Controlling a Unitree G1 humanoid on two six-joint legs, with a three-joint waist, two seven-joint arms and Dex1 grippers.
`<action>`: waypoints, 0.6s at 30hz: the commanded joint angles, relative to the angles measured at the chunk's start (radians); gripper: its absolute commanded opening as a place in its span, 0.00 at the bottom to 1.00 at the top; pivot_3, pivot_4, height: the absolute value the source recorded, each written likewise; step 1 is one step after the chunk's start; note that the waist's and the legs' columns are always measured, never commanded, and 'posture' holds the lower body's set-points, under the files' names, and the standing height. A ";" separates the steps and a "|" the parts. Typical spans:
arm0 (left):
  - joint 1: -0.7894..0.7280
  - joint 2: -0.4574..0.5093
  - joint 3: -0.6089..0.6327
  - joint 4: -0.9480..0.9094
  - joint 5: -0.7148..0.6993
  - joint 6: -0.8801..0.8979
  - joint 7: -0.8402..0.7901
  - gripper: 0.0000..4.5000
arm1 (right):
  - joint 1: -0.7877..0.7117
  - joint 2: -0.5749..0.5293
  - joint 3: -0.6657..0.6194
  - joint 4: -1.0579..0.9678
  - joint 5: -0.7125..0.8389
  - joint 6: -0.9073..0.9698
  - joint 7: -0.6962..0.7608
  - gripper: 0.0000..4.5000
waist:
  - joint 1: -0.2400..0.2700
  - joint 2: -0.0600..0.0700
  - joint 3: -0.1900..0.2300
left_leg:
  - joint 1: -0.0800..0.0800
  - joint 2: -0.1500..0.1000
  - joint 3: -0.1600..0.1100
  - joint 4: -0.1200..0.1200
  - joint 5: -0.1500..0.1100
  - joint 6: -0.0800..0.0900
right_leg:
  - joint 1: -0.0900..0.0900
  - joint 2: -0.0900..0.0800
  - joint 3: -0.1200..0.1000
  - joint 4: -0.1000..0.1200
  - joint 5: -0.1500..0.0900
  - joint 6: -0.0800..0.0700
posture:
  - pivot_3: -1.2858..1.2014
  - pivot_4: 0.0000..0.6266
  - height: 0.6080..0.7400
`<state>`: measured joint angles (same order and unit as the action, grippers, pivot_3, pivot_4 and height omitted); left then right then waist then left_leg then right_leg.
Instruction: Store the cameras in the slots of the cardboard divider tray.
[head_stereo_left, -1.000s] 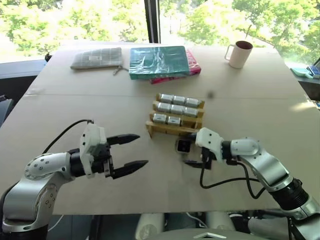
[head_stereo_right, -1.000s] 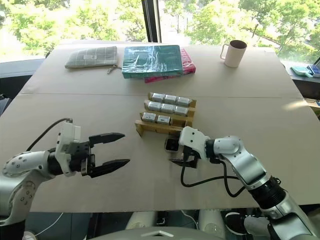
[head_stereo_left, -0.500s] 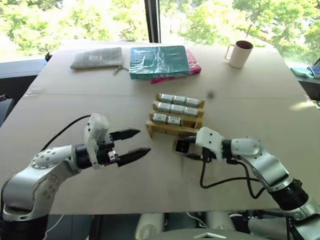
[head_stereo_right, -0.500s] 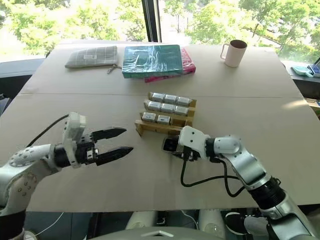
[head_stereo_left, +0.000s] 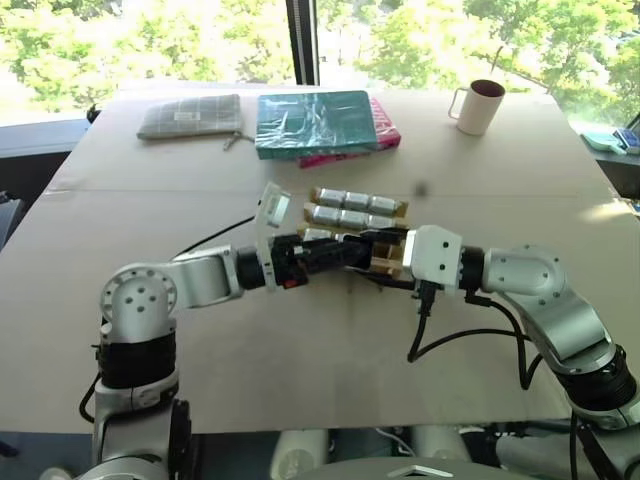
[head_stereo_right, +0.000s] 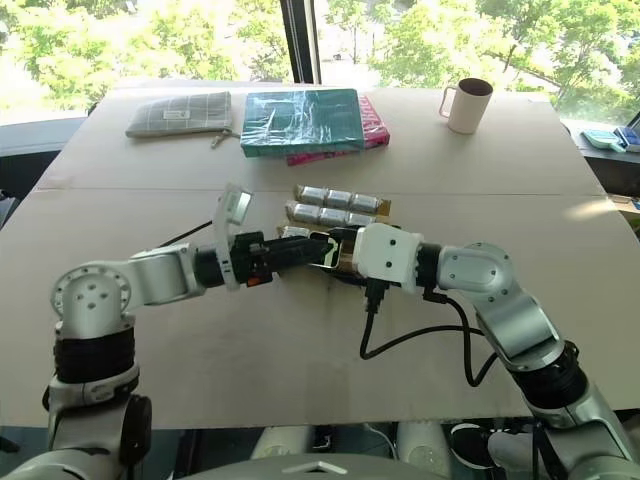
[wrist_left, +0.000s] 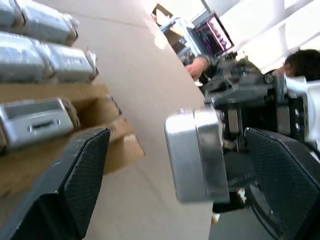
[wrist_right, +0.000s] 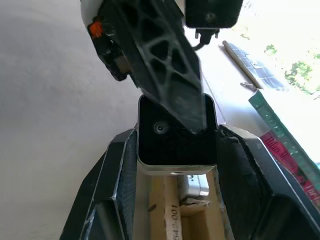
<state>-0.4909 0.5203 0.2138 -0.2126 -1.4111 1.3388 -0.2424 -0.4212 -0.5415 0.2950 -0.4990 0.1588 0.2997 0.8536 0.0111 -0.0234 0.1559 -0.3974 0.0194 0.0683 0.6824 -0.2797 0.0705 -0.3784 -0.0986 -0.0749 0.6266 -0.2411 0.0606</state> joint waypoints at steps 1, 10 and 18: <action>-0.036 0.008 -0.014 0.014 -0.045 0.012 0.027 0.80 | -0.014 0.003 -0.030 -0.040 -0.010 -0.026 -0.023 0.38 | 0.000 0.000 0.000 | 0.000 0.000 0.000 0.000 0.000 0.000 | 0.000 0.000 0.000 0.000 0.000 0.000 | 0.52 0.24 1.00; -0.146 0.039 -0.080 0.075 0.026 -0.004 -0.057 0.17 | -0.015 -0.001 -0.094 -0.003 0.049 0.035 -0.018 0.70 | 0.003 0.000 0.000 | 0.000 0.000 0.000 0.000 0.000 0.000 | 0.000 0.001 0.000 0.000 0.000 0.000 | 0.52 0.24 1.00; -0.353 0.141 -0.315 0.221 0.446 -0.283 -0.524 0.17 | -0.022 -0.137 -0.312 0.268 0.256 0.043 0.190 0.99 | 0.002 0.000 0.001 | 0.000 -0.002 0.002 -0.001 0.000 0.000 | 0.000 0.001 0.001 -0.002 0.000 0.000 | 0.52 0.24 1.00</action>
<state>-0.8045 0.6455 -0.0549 -0.0153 -1.0560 1.1469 -0.6512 -0.4107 -0.6538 0.0514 -0.2797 0.3439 0.3412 0.9731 0.0127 -0.0233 0.1566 -0.3977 0.0171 0.0707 0.6805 -0.2794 0.0702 -0.3782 -0.0968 -0.0738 0.6245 -0.2412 0.0607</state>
